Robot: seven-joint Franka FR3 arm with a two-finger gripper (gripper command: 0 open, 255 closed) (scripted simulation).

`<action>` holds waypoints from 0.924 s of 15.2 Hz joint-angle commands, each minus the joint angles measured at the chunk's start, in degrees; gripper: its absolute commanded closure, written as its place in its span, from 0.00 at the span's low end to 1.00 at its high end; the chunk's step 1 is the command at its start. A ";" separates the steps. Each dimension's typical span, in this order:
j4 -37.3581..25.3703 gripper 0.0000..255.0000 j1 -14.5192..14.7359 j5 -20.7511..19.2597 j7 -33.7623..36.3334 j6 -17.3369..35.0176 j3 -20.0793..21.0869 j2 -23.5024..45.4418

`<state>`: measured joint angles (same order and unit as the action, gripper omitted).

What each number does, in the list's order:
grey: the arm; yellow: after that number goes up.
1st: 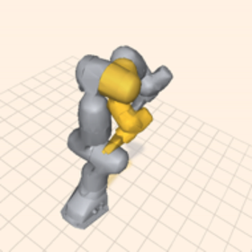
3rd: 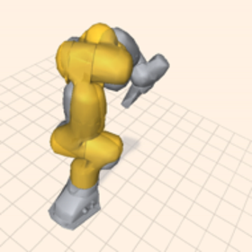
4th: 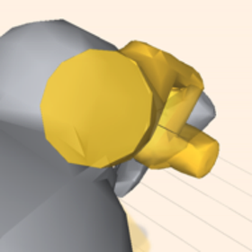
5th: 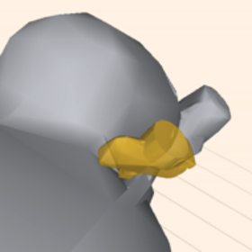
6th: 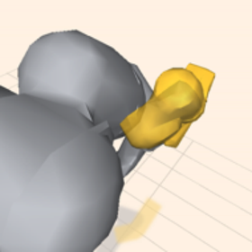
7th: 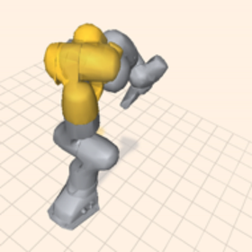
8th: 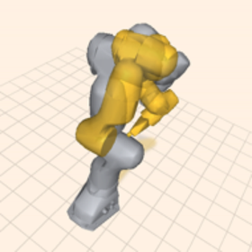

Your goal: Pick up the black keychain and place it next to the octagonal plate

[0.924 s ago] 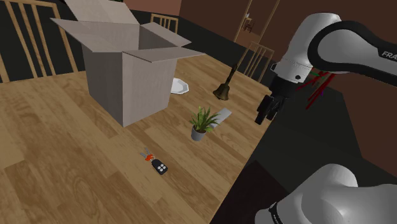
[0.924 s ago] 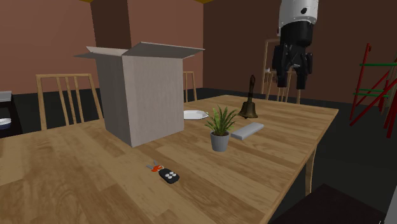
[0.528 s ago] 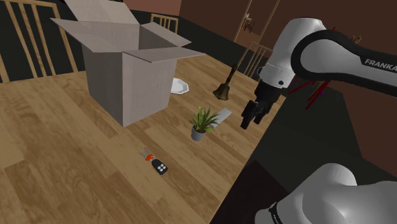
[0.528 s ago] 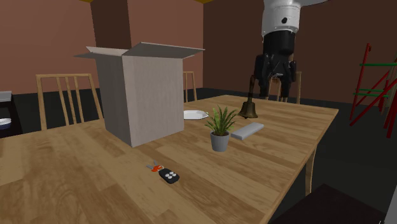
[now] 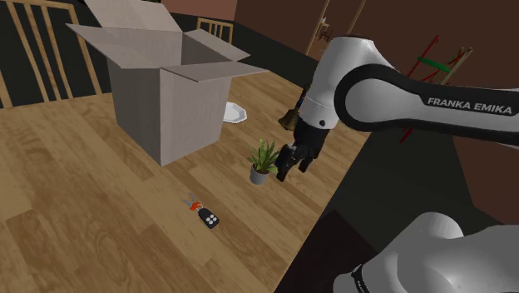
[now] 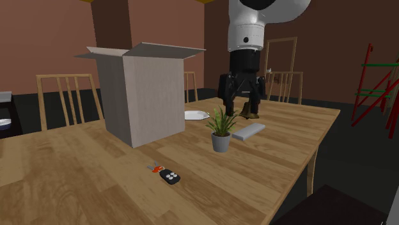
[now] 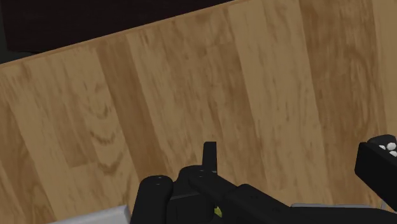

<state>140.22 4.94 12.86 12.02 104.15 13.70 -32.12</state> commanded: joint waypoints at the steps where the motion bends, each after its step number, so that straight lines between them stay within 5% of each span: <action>1: -0.88 0.00 0.48 0.37 2.32 3.19 2.46 3.39; 8: -6.55 0.00 1.24 -2.04 11.60 12.29 10.56 16.67; 14: -14.30 0.00 2.03 -9.57 21.85 17.85 15.95 30.30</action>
<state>127.56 6.81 5.09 31.82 120.87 28.80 -4.73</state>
